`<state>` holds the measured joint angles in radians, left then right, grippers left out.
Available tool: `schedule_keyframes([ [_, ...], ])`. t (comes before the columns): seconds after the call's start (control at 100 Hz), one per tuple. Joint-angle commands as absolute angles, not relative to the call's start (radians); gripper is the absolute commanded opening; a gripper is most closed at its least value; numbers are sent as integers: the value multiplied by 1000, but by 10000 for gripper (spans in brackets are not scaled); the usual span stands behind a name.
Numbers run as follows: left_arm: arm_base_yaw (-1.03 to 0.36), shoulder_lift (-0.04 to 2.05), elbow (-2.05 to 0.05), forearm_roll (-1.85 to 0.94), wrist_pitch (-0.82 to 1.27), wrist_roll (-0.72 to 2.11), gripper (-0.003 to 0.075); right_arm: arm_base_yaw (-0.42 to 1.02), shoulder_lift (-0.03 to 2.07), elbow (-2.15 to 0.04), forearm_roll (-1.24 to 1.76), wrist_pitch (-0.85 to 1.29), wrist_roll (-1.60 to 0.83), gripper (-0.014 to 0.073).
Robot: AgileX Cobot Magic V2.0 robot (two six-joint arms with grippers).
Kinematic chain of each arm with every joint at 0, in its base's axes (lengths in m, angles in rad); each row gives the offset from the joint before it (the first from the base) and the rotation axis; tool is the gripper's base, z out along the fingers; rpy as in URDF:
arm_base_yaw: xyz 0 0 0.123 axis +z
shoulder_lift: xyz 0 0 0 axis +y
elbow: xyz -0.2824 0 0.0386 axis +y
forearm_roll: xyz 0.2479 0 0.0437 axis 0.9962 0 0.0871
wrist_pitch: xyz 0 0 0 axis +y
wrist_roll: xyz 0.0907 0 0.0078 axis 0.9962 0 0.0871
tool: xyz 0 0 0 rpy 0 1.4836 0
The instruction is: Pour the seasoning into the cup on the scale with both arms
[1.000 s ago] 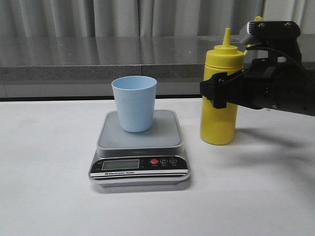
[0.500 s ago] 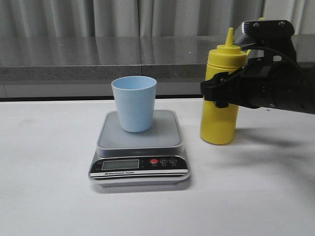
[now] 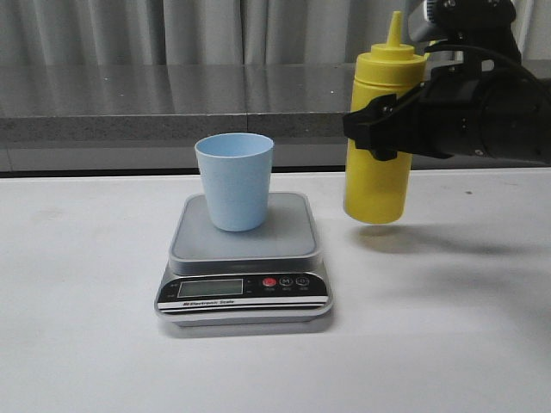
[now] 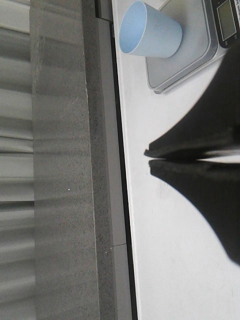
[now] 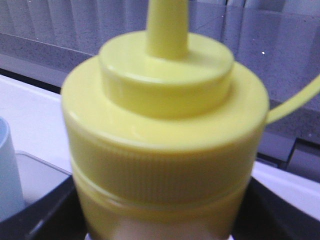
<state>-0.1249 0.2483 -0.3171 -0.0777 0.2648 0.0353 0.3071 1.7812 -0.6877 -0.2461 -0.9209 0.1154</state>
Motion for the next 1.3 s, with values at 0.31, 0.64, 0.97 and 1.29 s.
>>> schedule_keyframes([
  [0.31,-123,255,-347,-81,194,37,-20,343,1667,-933,-477,-498,42,271],
  [0.64,-123,255,-347,-81,194,37,-20,415,1667,-1116,-691,-182,-41,271],
  [0.97,-123,255,-347,-81,194,37,-20,505,1670,-1185,-1029,67,-41,271],
  [1.29,-123,255,-347,-81,194,37,-20,588,1734,-1250,-1240,299,-41,271],
])
